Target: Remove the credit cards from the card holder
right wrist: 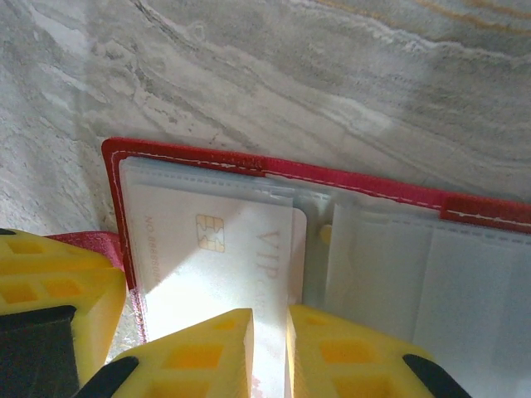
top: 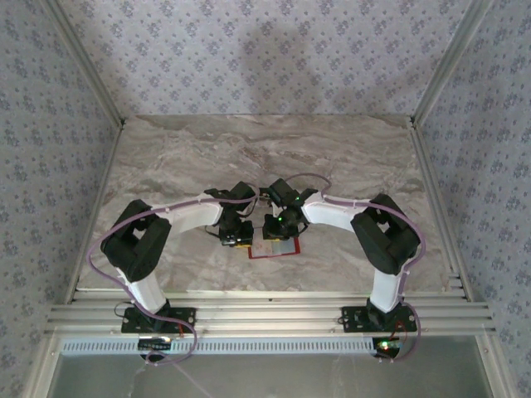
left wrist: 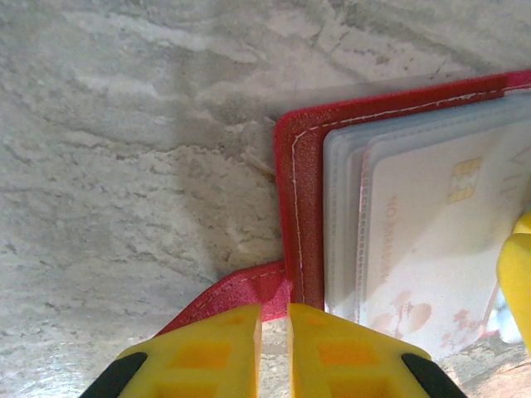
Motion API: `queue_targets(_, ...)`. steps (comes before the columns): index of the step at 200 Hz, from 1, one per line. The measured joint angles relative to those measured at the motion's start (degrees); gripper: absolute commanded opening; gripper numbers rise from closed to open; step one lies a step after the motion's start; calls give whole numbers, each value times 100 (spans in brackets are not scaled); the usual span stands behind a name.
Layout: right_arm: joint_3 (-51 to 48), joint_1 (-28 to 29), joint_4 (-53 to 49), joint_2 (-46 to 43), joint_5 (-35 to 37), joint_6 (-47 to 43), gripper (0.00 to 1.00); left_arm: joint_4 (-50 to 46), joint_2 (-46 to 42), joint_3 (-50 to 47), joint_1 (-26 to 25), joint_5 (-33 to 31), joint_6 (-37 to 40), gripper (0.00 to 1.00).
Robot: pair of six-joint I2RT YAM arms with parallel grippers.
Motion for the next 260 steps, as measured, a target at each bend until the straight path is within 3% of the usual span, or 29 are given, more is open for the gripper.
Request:
queue_targets(72,0,-7,201,0,-304,4,20,-2,68,2,2,2,0,17)
queue_targets(260,-90,-55,22,-227,-11,2,26,-7,70,7,2,0,2,16)
